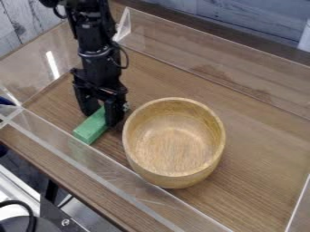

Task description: Put the green block in the brown bowl

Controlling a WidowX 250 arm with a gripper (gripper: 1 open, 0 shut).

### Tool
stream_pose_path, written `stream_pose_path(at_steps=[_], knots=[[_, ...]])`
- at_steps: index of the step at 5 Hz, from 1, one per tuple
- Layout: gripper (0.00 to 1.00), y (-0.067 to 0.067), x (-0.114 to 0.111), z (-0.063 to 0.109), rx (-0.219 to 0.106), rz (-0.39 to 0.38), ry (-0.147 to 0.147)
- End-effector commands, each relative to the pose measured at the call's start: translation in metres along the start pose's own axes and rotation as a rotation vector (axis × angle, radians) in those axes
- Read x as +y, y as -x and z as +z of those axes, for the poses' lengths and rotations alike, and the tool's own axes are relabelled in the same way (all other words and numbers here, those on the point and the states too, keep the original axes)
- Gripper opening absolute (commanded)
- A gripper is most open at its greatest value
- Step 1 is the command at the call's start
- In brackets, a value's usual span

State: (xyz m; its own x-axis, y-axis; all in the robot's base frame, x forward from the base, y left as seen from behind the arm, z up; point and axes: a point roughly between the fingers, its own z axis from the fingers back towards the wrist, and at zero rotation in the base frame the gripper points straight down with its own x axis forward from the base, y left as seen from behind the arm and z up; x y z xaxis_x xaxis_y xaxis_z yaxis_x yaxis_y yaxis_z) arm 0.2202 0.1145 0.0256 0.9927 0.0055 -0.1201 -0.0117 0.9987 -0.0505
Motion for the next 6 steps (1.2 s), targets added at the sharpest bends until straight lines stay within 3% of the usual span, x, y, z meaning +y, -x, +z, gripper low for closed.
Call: stream_pose_path(at_steps=[1, 2, 4, 6], knots=[[1.0, -0.008, 0.007, 0.007, -0.036, 0.009, -0.021], [0.0, -0.009, 0.008, 0.005, -0.035, 0.013, -0.019], [0.0, -0.01, 0.002, 0.026, -0.065, 0.033, -0.004], [0.0, -0.019, -0.021, 0.073, -0.133, 0.047, 0.013]])
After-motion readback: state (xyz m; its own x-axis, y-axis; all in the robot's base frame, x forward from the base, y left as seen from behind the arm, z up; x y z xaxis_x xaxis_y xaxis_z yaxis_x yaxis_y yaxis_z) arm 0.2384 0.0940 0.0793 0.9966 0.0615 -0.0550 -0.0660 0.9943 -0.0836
